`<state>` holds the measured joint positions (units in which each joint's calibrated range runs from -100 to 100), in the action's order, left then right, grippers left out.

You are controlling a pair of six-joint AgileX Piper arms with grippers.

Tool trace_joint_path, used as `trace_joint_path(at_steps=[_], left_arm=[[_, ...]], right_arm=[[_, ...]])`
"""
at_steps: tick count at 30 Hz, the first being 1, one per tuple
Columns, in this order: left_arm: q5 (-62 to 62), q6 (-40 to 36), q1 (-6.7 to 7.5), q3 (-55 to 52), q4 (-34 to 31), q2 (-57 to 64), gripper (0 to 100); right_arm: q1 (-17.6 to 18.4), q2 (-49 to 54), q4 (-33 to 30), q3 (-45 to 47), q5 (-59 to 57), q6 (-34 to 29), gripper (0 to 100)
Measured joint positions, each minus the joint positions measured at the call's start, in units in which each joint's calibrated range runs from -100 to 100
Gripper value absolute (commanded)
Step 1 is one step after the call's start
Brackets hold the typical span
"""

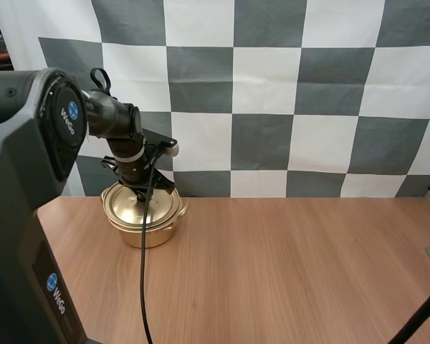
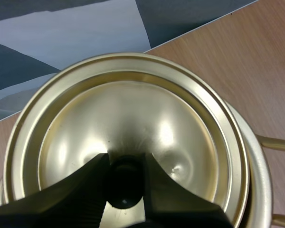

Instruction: Open the pot, put the car inside, and close it

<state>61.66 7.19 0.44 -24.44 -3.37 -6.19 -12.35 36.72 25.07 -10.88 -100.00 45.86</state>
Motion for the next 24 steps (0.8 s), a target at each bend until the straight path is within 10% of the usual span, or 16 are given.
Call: trace_joint_path(at_steps=[14, 24], left_arm=[[1.61, 2.66, 0.0, 0.13, 4.47, 3.17, 0], [9.12, 2.66, 0.0, 0.13, 4.01, 3.18, 48]], right_arm=[[0.0, 0.0, 0.26, 0.0, 0.0, 0.0, 100], [0.0, 0.0, 0.67, 0.0, 0.0, 0.0, 100]])
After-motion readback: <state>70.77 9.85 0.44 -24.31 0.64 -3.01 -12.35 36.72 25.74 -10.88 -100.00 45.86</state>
